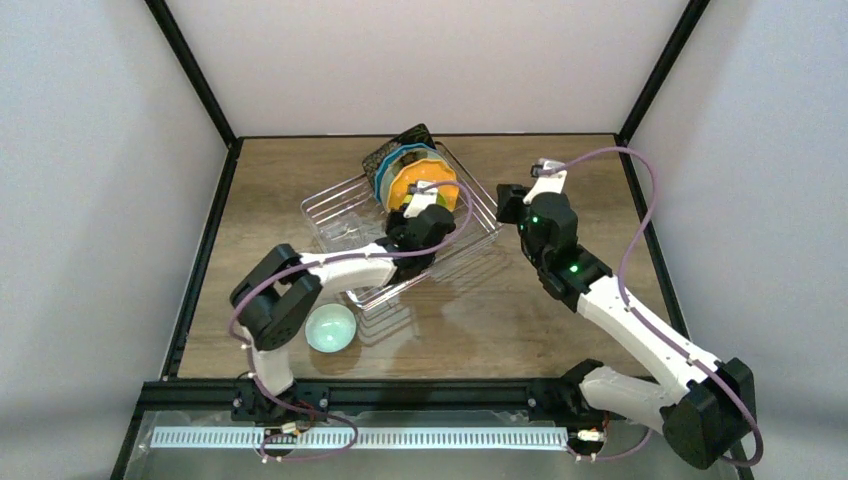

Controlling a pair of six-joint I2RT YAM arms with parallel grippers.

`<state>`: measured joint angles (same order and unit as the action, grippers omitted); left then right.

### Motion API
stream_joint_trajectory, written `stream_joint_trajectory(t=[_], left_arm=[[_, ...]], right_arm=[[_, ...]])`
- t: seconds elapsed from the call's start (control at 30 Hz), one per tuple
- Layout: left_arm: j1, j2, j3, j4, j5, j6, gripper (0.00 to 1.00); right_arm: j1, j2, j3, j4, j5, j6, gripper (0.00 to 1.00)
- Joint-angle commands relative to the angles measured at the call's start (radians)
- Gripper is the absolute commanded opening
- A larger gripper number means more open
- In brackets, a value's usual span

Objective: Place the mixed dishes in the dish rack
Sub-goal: Grab the bowl from the dish rack.

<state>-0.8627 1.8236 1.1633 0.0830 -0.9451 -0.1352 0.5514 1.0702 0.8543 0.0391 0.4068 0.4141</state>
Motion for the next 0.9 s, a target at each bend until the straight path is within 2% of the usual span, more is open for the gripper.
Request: stream_joint_trajectory(t=[0.0, 0.23, 0.4, 0.57, 0.87], left_arm=[[-0.013, 0.084, -0.064, 0.351, -0.201, 0.173, 0.03], [-0.035, 0.212, -0.136, 0.812, -0.281, 0.463, 0.03], [-0.064, 0.291, -0.137, 1.037, -0.265, 0.647, 0.03], [-0.089, 0.317, -0.134, 1.120, -0.252, 0.723, 0.03], [-0.107, 0.339, -0.126, 1.092, -0.248, 0.739, 0.03]], right_arm=[[0.003, -0.052, -0.093, 0.146, -0.016, -0.007, 0.77], [0.003, -0.108, -0.237, 0.308, -0.049, 0.001, 0.77], [0.003, -0.128, -0.290, 0.351, -0.054, 0.006, 0.77], [0.002, -0.152, -0.314, 0.362, -0.049, 0.008, 0.77], [0.003, -0.190, -0.340, 0.361, -0.040, 0.019, 0.77]])
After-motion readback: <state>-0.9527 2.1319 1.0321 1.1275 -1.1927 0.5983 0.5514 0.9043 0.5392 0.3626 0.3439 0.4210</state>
